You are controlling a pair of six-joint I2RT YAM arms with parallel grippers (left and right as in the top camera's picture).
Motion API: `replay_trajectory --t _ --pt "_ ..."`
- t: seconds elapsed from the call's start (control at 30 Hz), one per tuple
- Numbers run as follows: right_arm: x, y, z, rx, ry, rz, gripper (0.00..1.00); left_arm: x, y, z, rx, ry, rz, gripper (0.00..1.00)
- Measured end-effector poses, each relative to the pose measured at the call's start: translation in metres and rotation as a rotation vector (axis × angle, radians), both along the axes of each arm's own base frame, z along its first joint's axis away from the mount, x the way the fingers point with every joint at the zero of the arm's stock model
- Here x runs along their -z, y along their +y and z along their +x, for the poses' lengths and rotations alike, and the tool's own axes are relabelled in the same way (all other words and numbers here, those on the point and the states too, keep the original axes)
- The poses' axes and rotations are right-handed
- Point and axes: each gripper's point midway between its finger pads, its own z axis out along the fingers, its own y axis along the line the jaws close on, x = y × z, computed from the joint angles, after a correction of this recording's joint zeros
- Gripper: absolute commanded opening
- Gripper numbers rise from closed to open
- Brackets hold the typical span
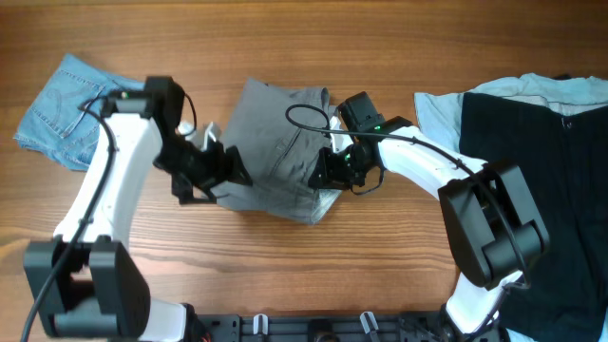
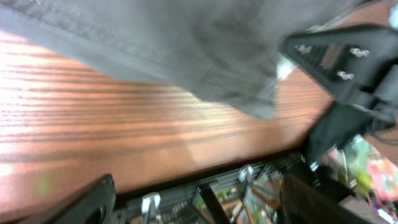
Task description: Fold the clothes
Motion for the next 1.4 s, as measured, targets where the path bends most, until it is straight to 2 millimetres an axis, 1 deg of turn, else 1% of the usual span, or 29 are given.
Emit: replay_trajectory --t 0.03,0.13,0.2,0.27,0.33,0.37,0.4,0.47,0.5,0.57,0.6,0.7,0.77,0.8,0.83,0.87,0.9,0.93,0.97,1.0,1.03,1.1,1.13,1.17,1.23,1.27,1.33,1.37,1.4 --pt "0.000 0.000 0.000 0.000 -0.001 0.001 0.20 0.013 0.000 -0.004 -0.038 0.008 0.015 0.93" --pt "-0.001 0.001 0.001 0.002 -0.002 0.005 0.20 0.067 -0.006 -0.010 -0.195 0.023 -0.009 0.95" --pt "-0.001 0.002 0.002 0.002 -0.007 0.009 0.20 0.092 -0.016 -0.011 -0.272 0.018 -0.049 1.00" --pt "-0.001 0.002 0.003 0.002 -0.014 0.012 0.20 0.108 -0.027 -0.007 -0.349 0.001 -0.094 1.00" --pt "-0.002 0.003 0.004 0.002 -0.017 0.014 0.20 0.106 -0.035 0.003 -0.414 -0.033 -0.137 0.97" --pt "-0.002 0.003 0.004 0.002 -0.018 0.014 0.20 0.106 -0.036 0.005 -0.455 -0.032 -0.145 0.90" --pt "-0.002 0.003 0.004 0.001 -0.019 0.015 0.20 0.107 -0.035 0.007 -0.491 -0.029 -0.144 0.77" --pt "-0.002 0.003 0.004 0.002 -0.019 0.015 0.20 0.109 -0.033 0.019 -0.549 -0.066 -0.141 0.57" --pt "-0.002 0.003 0.004 0.002 -0.019 0.015 0.20 0.111 -0.032 0.026 -0.563 -0.099 -0.139 0.55" --pt "-0.002 0.003 0.005 0.004 -0.018 0.019 0.19 0.114 -0.026 0.046 -0.587 -0.198 -0.120 0.43" --pt "-0.002 0.004 0.004 0.006 -0.014 0.022 0.19 0.113 -0.023 0.055 -0.584 -0.255 -0.108 0.37" --pt "-0.006 0.006 0.003 0.008 0.001 0.047 0.19 0.110 -0.015 0.074 -0.524 -0.402 -0.071 0.06" --pt "-0.011 0.004 0.005 0.020 0.006 0.064 0.20 0.108 -0.013 0.075 -0.467 -0.413 -0.034 0.04" --pt "-0.018 0.002 0.009 0.031 -0.009 0.077 0.20 0.104 -0.012 0.076 -0.435 -0.413 -0.016 0.04" --pt "-0.033 -0.001 0.015 0.044 -0.043 0.096 0.20 0.096 -0.012 0.079 -0.394 -0.414 0.002 0.04" --pt "-0.046 -0.004 0.019 0.054 -0.076 0.113 0.20 0.084 -0.011 0.085 -0.352 -0.422 0.020 0.04" --pt "-0.077 -0.009 0.027 0.072 -0.150 0.150 0.23 0.067 -0.012 0.095 -0.308 -0.450 0.028 0.04" --pt "-0.089 -0.011 0.029 0.078 -0.183 0.165 0.23 0.036 -0.014 0.118 -0.255 -0.543 0.025 0.04" --pt "-0.101 -0.013 0.030 0.083 -0.212 0.177 0.23 0.022 -0.013 0.126 -0.238 -0.570 0.028 0.04" --pt "-0.113 -0.015 0.031 0.087 -0.238 0.191 0.23 -0.006 -0.011 0.143 -0.216 -0.637 0.026 0.04" --pt "-0.121 -0.016 0.031 0.088 -0.258 0.200 0.24 -0.040 -0.005 0.165 -0.213 -0.733 0.020 0.04" --pt "-0.125 -0.017 0.030 0.088 -0.265 0.204 0.24 -0.083 0.019 0.191 -0.243 -0.865 0.033 0.04" --pt "-0.123 -0.018 0.027 0.089 -0.250 0.198 0.24 -0.103 0.043 0.204 -0.283 -0.931 0.056 0.04" --pt "-0.122 -0.019 0.025 0.089 -0.238 0.193 0.24 -0.114 0.075 0.212 -0.340 -0.973 0.091 0.04" --pt "-0.121 -0.020 0.023 0.090 -0.225 0.187 0.24 -0.114 0.132 0.212 -0.447 -0.971 0.161 0.04" --pt "-0.121 -0.020 0.023 0.090 -0.224 0.187 0.24 -0.107 0.171 0.208 -0.522 -0.951 0.206 0.04" --pt "-0.120 -0.020 0.022 0.090 -0.222 0.186 0.24 -0.089 0.212 0.204 -0.601 -0.904 0.248 0.04" --pt "-0.120 -0.020 0.022 0.091 -0.221 0.185 0.24 -0.071 0.236 0.200 -0.649 -0.854 0.267 0.04" --pt "-0.120 -0.020 0.022 0.090 -0.221 0.186 0.24 -0.054 0.253 0.194 -0.685 -0.805 0.278 0.04"
